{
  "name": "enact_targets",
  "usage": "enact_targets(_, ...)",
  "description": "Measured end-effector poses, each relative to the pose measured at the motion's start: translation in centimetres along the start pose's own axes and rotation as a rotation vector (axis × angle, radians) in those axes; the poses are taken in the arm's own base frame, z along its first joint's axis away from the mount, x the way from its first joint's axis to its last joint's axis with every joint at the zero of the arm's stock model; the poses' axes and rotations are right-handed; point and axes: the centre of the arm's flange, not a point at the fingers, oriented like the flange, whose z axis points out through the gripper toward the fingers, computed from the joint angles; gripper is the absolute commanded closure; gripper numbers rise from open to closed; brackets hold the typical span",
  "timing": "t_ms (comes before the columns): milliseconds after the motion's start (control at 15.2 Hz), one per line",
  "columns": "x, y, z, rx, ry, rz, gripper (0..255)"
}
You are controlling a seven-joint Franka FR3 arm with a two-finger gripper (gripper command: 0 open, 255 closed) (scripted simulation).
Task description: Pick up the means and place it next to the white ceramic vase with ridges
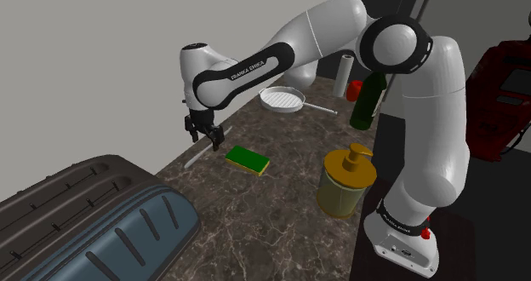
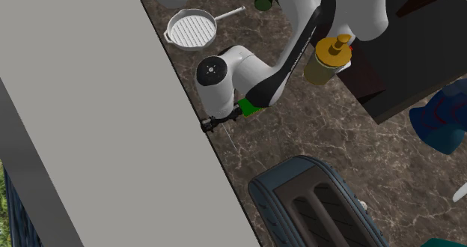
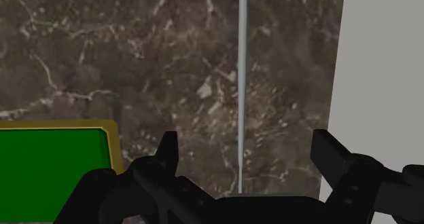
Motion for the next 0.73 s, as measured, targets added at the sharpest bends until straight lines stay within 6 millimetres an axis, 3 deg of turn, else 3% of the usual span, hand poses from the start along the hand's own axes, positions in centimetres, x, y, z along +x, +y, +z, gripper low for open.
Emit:
enact_targets(132,0.00,0.00,0.01,0.000,0.000,0.000,0)
enact_targets(198,0.00,0.00,0.01,0.000,0.000,0.000,255)
enact_targets(726,0.00,0.00,0.01,0.000,0.000,0.000,255)
